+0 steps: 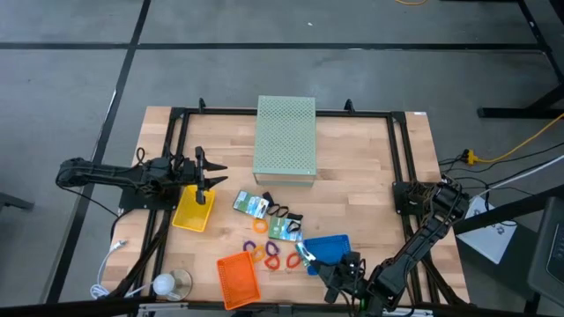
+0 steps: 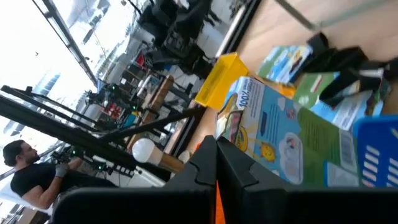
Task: Pick & Place Office Desk Supplies
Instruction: Put the crayon box into the blue bin
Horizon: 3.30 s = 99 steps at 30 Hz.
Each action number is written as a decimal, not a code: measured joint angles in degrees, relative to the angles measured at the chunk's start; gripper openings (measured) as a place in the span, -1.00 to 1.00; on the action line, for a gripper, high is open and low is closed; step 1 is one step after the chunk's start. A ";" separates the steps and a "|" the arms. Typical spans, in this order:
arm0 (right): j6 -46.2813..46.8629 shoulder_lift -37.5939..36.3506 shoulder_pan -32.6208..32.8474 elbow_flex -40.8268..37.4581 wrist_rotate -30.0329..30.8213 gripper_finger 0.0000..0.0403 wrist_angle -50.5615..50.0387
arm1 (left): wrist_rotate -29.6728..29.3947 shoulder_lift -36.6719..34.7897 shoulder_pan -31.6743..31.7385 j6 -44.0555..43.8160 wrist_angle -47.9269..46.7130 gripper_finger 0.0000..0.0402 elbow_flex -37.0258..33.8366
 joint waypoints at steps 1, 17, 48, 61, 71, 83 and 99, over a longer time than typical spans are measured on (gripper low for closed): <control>-0.86 -0.33 0.23 0.00 0.62 -1.00 -0.01 | 0.00 0.02 0.00 0.00 0.00 -0.29 -0.02; -3.94 -2.27 2.43 0.00 2.19 -1.00 -1.49 | -0.03 0.02 0.00 -0.43 -0.12 -0.29 -0.01; 17.26 -2.21 -1.27 0.00 -11.71 -1.00 -21.30 | -0.02 0.02 0.00 -0.46 -0.51 -0.29 -0.02; 18.55 -2.18 -1.27 0.00 -13.28 -0.95 -21.19 | -0.02 0.02 -0.02 -0.46 -1.70 -0.29 -0.02; 18.35 -2.18 -1.27 0.00 -11.11 -0.78 -19.71 | -0.02 0.00 -0.02 -0.06 -0.15 -0.29 0.00; 15.89 -2.21 -0.78 0.00 -6.44 -0.57 -16.01 | -0.02 0.00 -0.02 0.15 0.02 -0.29 -0.01; -10.59 -6.86 0.89 0.00 2.13 -0.57 -9.49 | 1.17 0.02 -0.02 0.83 0.48 -0.29 -0.01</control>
